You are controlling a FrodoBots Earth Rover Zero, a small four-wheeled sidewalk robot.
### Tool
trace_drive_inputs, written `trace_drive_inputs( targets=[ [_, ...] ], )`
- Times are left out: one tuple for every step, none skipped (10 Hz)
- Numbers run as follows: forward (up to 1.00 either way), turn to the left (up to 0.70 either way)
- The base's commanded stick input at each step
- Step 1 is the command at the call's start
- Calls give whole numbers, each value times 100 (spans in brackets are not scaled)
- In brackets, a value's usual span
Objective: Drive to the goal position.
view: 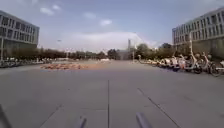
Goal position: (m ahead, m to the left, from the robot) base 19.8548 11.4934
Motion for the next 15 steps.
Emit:
trace_drive_inputs(
  targets=[
    [100,0],
    [100,0],
    [100,0],
    [100,0],
    [100,0],
    [100,0],
    [100,0],
    [100,0],
    [100,0],
    [100,0],
    [100,0],
    [100,0],
    [100,0],
    [100,0],
    [100,0]
  ],
)
